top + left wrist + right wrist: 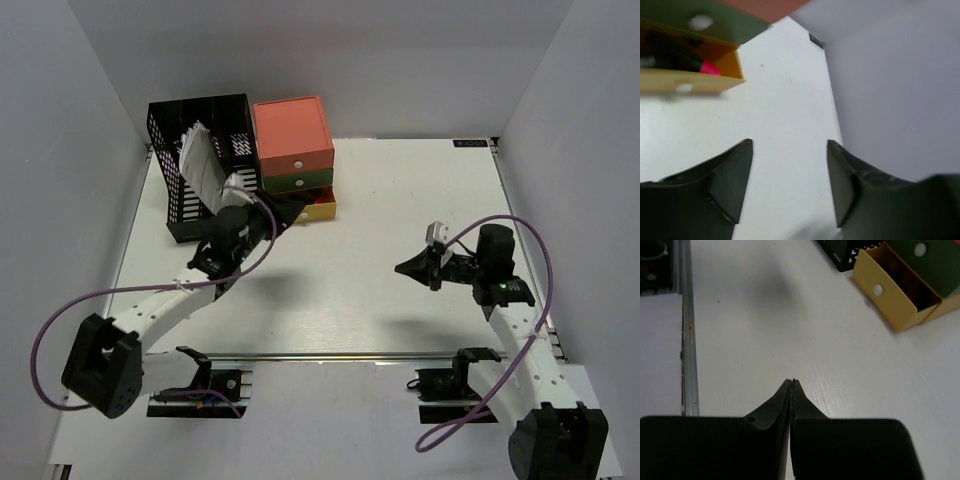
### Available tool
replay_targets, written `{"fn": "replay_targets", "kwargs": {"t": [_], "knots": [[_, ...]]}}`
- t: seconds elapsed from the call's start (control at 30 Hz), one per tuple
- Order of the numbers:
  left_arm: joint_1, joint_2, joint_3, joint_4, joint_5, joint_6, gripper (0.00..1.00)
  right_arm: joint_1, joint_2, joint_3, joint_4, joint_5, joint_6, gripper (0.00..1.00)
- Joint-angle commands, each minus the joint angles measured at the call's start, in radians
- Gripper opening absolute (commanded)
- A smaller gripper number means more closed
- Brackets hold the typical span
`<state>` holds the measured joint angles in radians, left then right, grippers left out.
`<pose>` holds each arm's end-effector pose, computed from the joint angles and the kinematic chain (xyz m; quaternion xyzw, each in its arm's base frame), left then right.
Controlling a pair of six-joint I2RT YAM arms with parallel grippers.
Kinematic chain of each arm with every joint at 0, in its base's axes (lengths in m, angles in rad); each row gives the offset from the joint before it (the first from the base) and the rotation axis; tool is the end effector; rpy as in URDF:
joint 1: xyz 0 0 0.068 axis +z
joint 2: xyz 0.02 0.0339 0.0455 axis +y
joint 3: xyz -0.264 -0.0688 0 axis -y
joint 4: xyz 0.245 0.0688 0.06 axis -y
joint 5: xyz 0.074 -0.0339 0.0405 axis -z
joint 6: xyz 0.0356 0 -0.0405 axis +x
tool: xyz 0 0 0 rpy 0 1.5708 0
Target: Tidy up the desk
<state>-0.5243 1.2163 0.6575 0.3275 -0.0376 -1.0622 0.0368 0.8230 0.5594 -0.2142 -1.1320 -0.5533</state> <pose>0.2384 -0.1363 0.2569 -0.2195 0.7526 -0.4320 0.4459 0.1705 0.0385 0.2602 -0.4763 0.6089 0.3309 0.5411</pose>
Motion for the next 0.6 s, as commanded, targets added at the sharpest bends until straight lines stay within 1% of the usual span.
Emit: {"fn": "replay_targets", "kwargs": {"t": [0.0, 0.03, 0.07, 0.1, 0.13, 0.17, 0.2, 0.23, 0.27, 0.3, 0.33, 0.37, 0.4, 0.43, 0.47, 0.53, 0.57], "knots": [[0.007, -0.063, 0.195, -0.213, 0.258, 0.669, 0.73, 0.078, 0.05, 0.065, -0.035, 0.034, -0.236, 0.0], [0.007, -0.063, 0.274, -0.413, 0.269, 0.745, 0.75, 0.14, 0.083, 0.085, -0.051, 0.085, -0.261, 0.0], [0.007, -0.064, 0.293, -0.486, 0.251, 0.845, 0.76, 0.167, 0.149, 0.115, -0.051, 0.142, -0.287, 0.0], [0.007, -0.093, 0.297, -0.534, 0.217, 0.887, 0.77, 0.193, 0.18, 0.129, -0.048, 0.193, -0.31, 0.0], [0.007, -0.118, 0.269, -0.577, 0.158, 0.924, 0.77, 0.24, 0.217, 0.146, -0.033, 0.301, -0.344, 0.0], [0.007, -0.15, 0.239, -0.573, 0.136, 0.979, 0.78, 0.296, 0.29, 0.18, -0.021, 0.36, -0.355, 0.0], [0.007, -0.226, 0.21, -0.568, 0.121, 1.004, 0.78, 0.322, 0.327, 0.198, -0.011, 0.465, -0.365, 0.0], [0.007, -0.266, 0.141, -0.546, 0.101, 1.025, 0.79, 0.375, 0.367, 0.217, 0.001, 0.519, -0.381, 0.0], [0.007, -0.308, 0.108, -0.527, 0.087, 1.056, 0.8, 0.427, 0.442, 0.237, 0.034, 0.578, -0.387, 0.0], [0.007, -0.381, 0.078, -0.498, 0.07, 1.061, 0.8, 0.472, 0.477, 0.273, 0.048, 0.682, -0.395, 0.0], [0.007, -0.414, 0.048, -0.486, 0.055, 1.061, 0.81, 0.497, 0.519, 0.295, 0.071, 0.733, -0.398, 0.0], [0.007, -0.444, 0.006, -0.478, 0.004, 1.099, 0.81, 0.549, 0.594, 0.315, 0.123, 0.788, -0.398, 0.0], [0.007, -0.469, -0.008, -0.473, -0.016, 1.104, 0.81, 0.56, 0.628, 0.357, 0.154, 0.87, -0.393, 0.0], [0.007, -0.503, -0.016, -0.478, -0.034, 1.116, 0.81, 0.572, 0.695, 0.379, 0.185, 0.911, -0.384, 0.0], [0.007, -0.514, -0.009, -0.493, -0.071, 1.119, 0.81, 0.593, 0.731, 0.399, 0.255, 0.942, -0.384, 0.0], [0.007, -0.541, 0.001, -0.541, -0.122, 1.119, 0.82, 0.609, 0.813, 0.45, 0.318, 1.015, -0.389, 0.0], [0.007, -0.549, -0.001, -0.547, -0.171, 1.116, 0.81, 0.614, 0.846, 0.467, 0.347, 1.04, -0.395, 0.0]]}}
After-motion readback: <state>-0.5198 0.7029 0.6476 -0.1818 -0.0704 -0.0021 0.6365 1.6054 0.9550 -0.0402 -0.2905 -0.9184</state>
